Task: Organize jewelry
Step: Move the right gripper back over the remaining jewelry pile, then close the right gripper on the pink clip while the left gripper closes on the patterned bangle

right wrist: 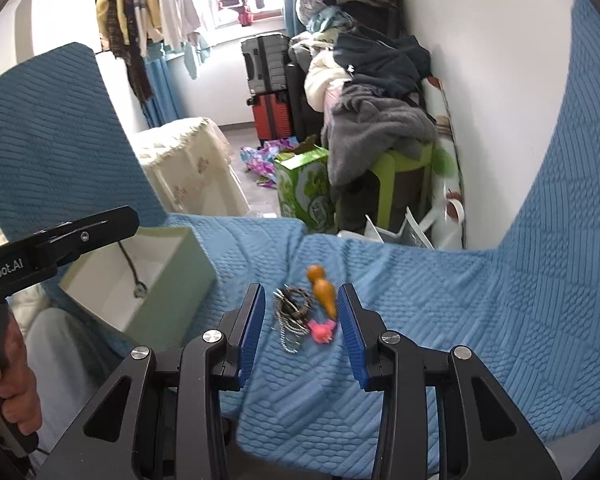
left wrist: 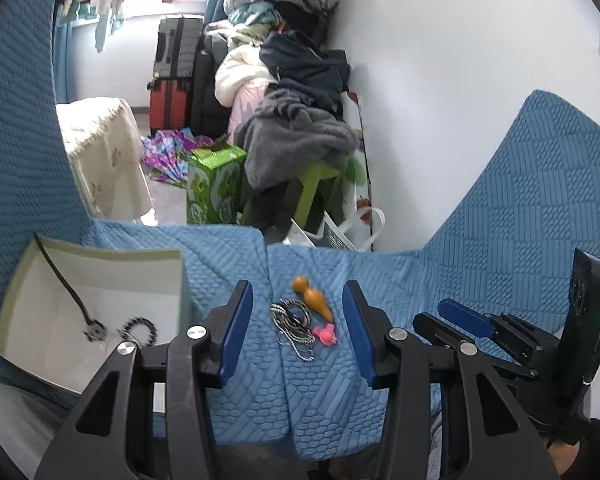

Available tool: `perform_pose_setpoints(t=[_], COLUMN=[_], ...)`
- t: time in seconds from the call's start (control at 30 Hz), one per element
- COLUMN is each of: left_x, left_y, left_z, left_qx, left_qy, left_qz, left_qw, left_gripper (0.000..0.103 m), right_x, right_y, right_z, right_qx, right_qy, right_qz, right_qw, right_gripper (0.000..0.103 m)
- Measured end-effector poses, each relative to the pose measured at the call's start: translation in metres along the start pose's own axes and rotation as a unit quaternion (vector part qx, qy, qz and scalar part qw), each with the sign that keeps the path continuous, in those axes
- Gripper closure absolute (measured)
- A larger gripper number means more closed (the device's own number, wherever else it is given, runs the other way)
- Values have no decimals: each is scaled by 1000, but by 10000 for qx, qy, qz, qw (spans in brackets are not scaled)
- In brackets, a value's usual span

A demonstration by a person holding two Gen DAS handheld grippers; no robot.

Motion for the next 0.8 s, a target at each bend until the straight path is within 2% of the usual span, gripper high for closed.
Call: perform_pose_setpoints(t=[0.07,0.23,0.33,0.43,0.57,0.8], left_x=[9,36,57,82,108,148], left_y=[1,0,-2,-8,-12,-25], left_z=[8,24,35,48,59,71], left_qx=[-115,-76,65,37,22,-199], left_qy=[-60,-280,-472,-761,-949,-1299], left_qz=[243,345,323,362,333,232], left_qw=[9996,9990,9983,9964,9949,9911], left_gripper=[55,57,68,78,79,79], right_x=[7,29,42,58,78,120], right_y=[4,11,11,9,6,5], right_z=[9,37,48,57,58,66], right_qx=[22,101,80,82,149,101], right_qy=[-10,-98,-74,-230,-381,-796], right_qz=[32,100,-18,-241,-536,-763], right_qw=[10000,9999,9999,9994,9977,9938], right_gripper=[67,67,68,71,73,73])
Point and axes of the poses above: each gripper's, at about its wrist camera, not at the fingertips, and x roughly the way its jaws point, y to its right, z to its underside, the point moved 8 cm from there along x, roughly the way its jaws point, and after that the axes turned 14 degrees about -x, right-handed, at the moved point
